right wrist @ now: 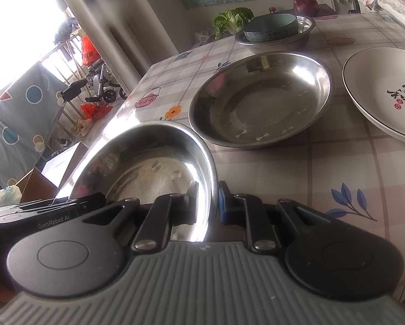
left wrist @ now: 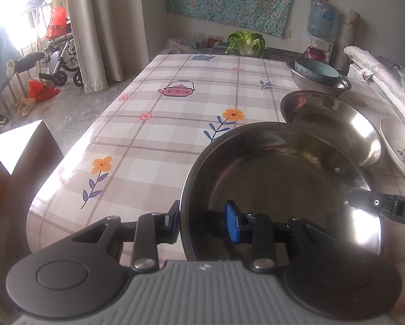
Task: Organize plates and bowls
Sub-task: 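Carry the shallow steel dish with both tools over the other steel basin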
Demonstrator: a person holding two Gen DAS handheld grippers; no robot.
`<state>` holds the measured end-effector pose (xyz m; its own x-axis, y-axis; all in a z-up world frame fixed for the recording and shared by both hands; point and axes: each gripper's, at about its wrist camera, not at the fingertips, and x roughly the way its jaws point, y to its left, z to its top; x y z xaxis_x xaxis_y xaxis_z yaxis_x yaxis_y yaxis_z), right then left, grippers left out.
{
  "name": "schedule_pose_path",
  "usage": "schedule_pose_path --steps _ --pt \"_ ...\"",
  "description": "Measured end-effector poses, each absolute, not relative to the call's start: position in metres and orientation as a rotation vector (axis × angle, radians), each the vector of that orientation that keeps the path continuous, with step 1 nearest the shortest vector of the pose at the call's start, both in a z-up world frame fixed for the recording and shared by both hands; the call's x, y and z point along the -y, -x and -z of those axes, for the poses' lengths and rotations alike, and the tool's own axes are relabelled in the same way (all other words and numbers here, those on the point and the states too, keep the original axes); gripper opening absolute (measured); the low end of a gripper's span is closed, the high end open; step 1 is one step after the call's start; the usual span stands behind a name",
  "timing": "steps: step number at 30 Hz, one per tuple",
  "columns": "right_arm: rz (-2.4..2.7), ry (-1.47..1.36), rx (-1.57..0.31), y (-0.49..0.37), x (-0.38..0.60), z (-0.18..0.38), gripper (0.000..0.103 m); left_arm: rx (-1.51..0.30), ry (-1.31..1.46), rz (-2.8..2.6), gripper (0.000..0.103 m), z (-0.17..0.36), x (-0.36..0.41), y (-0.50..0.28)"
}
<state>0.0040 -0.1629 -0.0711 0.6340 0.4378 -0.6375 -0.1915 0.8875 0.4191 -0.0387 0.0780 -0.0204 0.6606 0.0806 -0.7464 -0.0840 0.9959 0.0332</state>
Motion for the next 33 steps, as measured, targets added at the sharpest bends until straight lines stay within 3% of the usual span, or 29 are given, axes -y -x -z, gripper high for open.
schedule_pose_path --steps 19,33 --pt "-0.349 -0.358 -0.773 0.007 0.179 0.063 0.015 -0.810 -0.017 -0.075 0.034 0.007 -0.063 0.038" --pt "-0.241 -0.398 -0.718 0.006 0.215 0.043 0.015 -0.736 -0.055 0.034 0.034 -0.016 -0.023 -0.007"
